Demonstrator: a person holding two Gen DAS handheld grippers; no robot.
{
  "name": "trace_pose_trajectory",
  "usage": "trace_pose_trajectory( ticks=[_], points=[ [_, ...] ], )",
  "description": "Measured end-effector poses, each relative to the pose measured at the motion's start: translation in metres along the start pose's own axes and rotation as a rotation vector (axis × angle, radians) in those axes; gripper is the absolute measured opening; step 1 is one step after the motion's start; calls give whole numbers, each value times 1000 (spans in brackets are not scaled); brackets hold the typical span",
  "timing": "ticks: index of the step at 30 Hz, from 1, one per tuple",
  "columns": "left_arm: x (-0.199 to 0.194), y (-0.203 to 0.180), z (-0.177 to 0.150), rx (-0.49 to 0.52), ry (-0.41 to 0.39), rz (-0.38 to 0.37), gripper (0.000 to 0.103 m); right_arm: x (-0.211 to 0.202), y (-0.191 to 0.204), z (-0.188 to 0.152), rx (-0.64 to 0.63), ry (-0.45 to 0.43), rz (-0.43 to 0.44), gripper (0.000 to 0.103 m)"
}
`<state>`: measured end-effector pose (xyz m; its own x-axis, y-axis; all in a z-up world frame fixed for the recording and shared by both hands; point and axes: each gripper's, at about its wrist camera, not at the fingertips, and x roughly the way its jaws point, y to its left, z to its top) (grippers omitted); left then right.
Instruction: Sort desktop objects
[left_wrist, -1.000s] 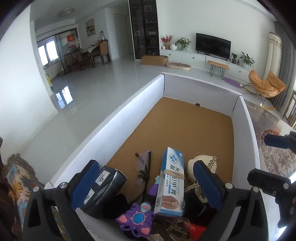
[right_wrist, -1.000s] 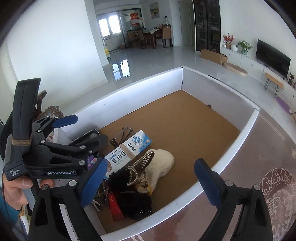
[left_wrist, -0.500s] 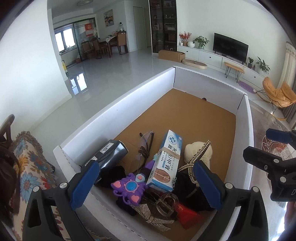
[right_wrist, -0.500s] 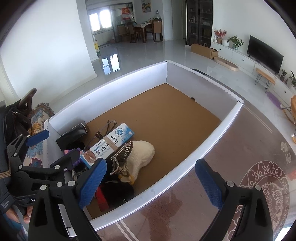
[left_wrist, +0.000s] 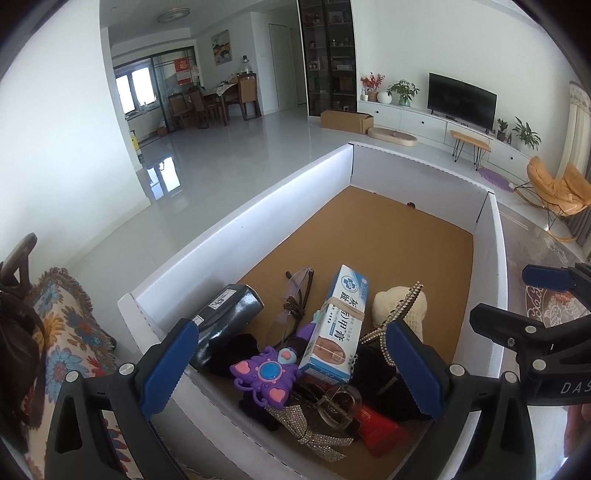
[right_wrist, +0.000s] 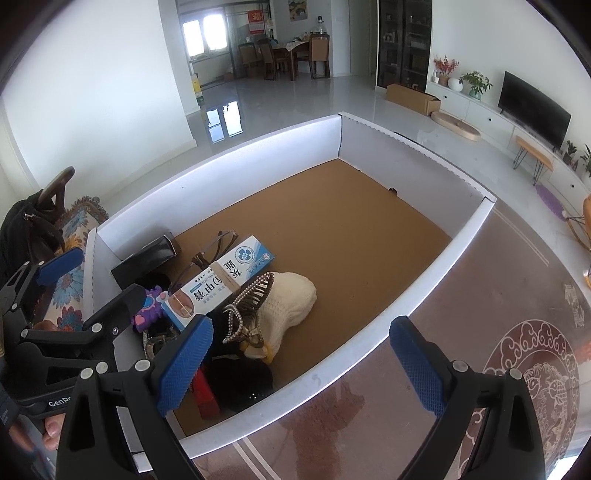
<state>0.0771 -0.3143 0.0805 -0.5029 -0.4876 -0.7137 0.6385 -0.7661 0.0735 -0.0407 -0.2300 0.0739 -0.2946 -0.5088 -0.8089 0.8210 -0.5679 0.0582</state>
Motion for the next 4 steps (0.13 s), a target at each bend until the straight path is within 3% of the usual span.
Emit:
trace_pose_trajectory(
  ticks=[4],
  points=[
    [-6,9,-1,-63,-38,-21,103,-1,1,0,2,-5,0,97]
  ],
)
